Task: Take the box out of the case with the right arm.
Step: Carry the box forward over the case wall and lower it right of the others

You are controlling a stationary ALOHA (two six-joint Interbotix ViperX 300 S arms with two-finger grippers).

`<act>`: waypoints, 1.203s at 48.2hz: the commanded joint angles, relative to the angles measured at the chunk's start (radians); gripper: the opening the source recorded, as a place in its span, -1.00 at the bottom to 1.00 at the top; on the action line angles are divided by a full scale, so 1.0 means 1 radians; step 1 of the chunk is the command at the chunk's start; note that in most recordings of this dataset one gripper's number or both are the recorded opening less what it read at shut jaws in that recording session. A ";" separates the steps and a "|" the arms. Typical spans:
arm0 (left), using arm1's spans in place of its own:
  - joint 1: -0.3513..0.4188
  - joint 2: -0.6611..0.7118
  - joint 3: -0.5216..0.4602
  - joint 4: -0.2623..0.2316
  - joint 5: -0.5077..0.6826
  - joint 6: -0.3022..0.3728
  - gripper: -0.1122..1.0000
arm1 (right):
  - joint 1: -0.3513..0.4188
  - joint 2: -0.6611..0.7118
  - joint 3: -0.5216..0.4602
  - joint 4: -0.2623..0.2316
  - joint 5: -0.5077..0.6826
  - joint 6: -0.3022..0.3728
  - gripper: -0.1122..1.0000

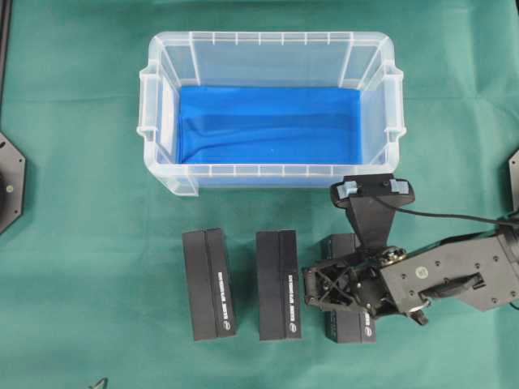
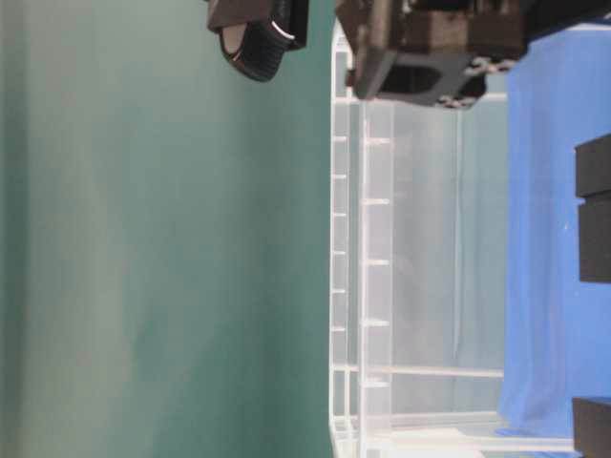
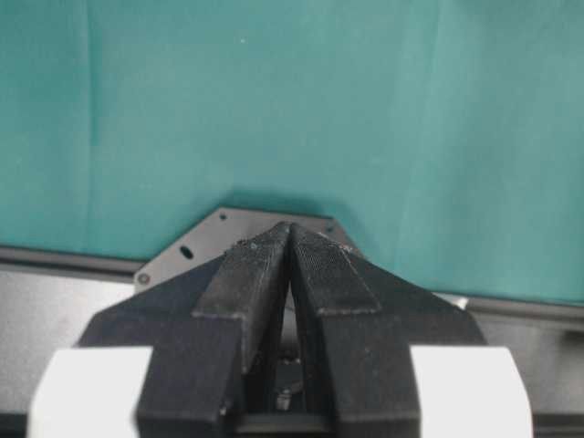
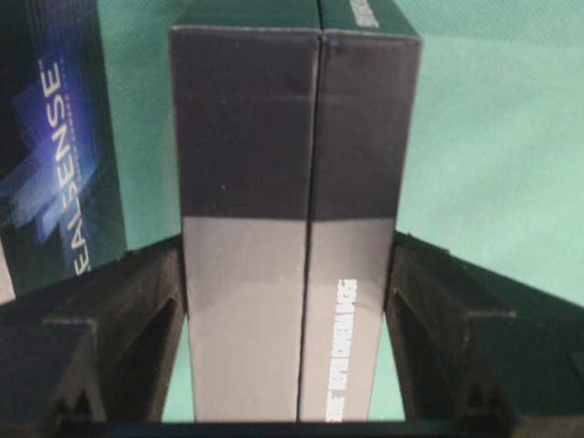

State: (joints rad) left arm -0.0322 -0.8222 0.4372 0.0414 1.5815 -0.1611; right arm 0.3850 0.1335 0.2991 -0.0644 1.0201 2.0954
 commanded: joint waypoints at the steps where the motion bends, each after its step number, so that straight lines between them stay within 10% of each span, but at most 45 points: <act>1: 0.002 0.003 -0.009 0.002 -0.005 0.000 -0.80 | 0.002 -0.025 -0.014 0.005 0.009 0.000 0.37; 15: 0.003 0.003 -0.009 0.003 -0.005 0.000 -0.80 | 0.002 -0.029 -0.020 0.005 0.026 0.005 0.39; 23: 0.003 0.003 -0.009 0.003 -0.005 0.000 -0.80 | 0.002 -0.029 -0.048 -0.003 0.106 0.006 0.85; 40: 0.003 0.003 -0.009 0.003 -0.006 0.002 -0.80 | -0.011 -0.049 -0.129 -0.017 0.169 -0.005 0.75; 58: 0.003 0.003 -0.009 0.003 -0.006 0.002 -0.80 | -0.035 -0.097 -0.345 -0.087 0.495 -0.077 0.74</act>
State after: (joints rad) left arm -0.0322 -0.8222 0.4387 0.0414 1.5800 -0.1611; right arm 0.3574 0.0706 0.0123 -0.1442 1.4650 2.0341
